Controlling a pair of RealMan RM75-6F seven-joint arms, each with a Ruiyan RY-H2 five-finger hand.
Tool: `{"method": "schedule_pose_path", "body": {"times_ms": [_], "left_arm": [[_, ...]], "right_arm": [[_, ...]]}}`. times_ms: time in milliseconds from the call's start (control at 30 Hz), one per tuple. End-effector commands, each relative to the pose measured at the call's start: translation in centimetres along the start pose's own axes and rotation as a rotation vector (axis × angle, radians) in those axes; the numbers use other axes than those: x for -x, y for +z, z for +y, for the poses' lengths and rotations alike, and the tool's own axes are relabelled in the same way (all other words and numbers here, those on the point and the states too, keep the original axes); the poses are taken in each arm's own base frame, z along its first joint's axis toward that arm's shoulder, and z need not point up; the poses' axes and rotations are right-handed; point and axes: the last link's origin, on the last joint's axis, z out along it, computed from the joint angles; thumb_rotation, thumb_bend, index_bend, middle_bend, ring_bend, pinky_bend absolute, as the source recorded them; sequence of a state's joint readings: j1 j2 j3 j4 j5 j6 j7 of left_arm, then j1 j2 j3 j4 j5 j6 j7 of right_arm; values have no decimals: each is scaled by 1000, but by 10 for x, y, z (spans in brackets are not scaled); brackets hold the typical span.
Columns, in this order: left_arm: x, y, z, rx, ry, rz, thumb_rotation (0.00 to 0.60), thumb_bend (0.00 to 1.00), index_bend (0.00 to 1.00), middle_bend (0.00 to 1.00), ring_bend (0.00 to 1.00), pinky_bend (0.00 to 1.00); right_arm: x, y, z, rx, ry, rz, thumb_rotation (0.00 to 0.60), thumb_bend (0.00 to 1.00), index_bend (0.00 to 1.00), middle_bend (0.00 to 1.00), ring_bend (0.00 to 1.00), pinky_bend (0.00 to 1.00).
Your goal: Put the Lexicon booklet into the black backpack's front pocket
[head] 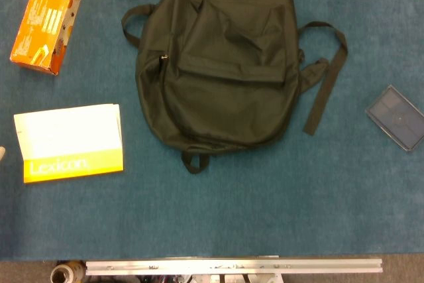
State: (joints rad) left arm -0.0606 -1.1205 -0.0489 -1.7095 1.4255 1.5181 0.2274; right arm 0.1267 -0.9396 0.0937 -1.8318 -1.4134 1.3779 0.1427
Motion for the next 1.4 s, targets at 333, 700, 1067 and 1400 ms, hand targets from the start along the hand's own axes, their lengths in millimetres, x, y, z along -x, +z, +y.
{"method": "schedule_pose_path", "body": {"times_ms": [333,700,1067,1400], "left_arm": [[9,-1,6,78,29,-91,600,26,0,102,106,244],[41,3,35,245,153,-255,600,26,0,102,105,232],[82,6,72,348,228,-372,600,26,0,91,97,204],[100,13,83,338,261,-427,600,25,0,75,73,188]], "right_arm": [[-15,8,-9,-17,33,34,600,0,76,215,62,135],[-13,8,-10,-13,37,27,600,0,76,215,61,135],[-11,5,-3,1,42,23,600,0,76,214,61,135],[-9,2,3,12,52,17,600,0,76,214,61,135]]}}
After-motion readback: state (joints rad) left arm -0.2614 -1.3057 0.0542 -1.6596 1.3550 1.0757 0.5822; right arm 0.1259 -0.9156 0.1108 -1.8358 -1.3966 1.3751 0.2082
